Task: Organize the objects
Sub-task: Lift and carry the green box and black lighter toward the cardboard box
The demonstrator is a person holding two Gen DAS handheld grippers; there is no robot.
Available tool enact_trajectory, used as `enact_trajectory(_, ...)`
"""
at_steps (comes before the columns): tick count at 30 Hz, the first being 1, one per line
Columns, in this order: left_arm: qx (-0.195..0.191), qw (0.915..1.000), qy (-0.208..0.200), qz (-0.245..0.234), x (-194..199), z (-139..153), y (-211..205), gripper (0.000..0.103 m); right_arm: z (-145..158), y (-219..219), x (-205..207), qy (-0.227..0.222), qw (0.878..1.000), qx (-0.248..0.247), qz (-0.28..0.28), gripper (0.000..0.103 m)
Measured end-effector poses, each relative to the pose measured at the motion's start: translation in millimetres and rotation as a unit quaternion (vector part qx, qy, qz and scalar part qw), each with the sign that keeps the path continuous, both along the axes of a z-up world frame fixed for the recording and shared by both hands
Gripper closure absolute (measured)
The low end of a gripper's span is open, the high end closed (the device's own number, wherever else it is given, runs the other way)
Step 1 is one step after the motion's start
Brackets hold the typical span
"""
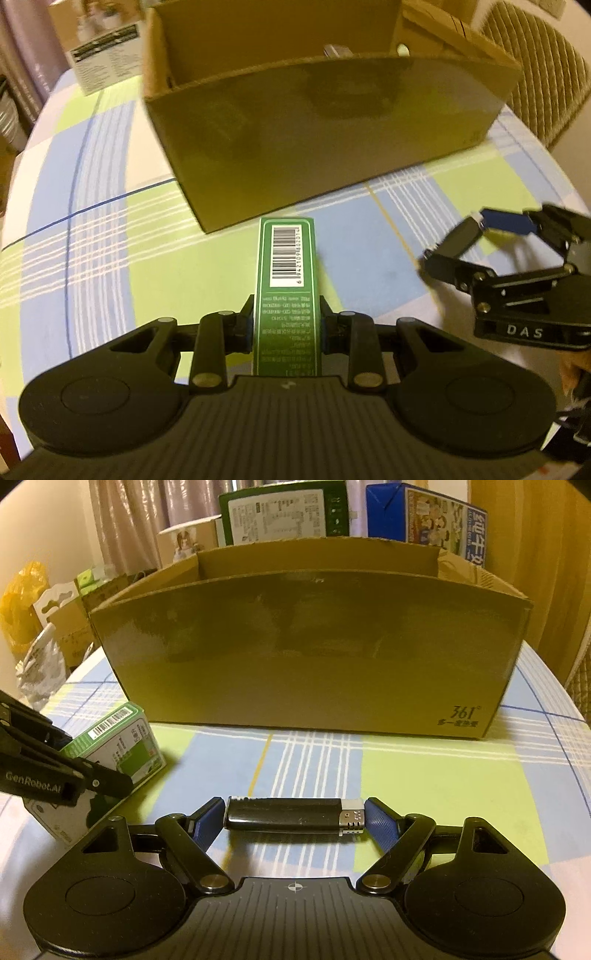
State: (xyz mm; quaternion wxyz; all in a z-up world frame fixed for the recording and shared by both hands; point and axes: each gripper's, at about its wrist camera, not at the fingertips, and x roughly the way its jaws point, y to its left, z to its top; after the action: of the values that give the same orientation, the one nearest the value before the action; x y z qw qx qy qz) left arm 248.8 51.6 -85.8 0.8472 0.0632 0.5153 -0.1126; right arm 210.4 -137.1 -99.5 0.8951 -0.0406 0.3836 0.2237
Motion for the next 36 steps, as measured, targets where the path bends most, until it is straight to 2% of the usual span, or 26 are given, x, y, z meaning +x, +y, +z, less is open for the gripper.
enact_trajectory(9,-0.034,0.9989,-0.018,0.026,-30.4,30.9,-1.5,0.078,27.7,-23.1,-23.0,0.001,0.999,0.024,-0.023,0.024)
enact_trajectory(21,-0.071,0.9944,-0.062,0.048,-81.4,82.6,-36.2,0.078,80.6,-55.8,-60.2,-0.024,0.997,0.051,-0.048,0.024)
enact_trajectory(36,-0.085,0.9903,-0.087,0.066,-117.6,113.6,-49.3,0.078,115.3,-78.5,-90.1,-0.049,0.995,0.06,-0.056,0.024)
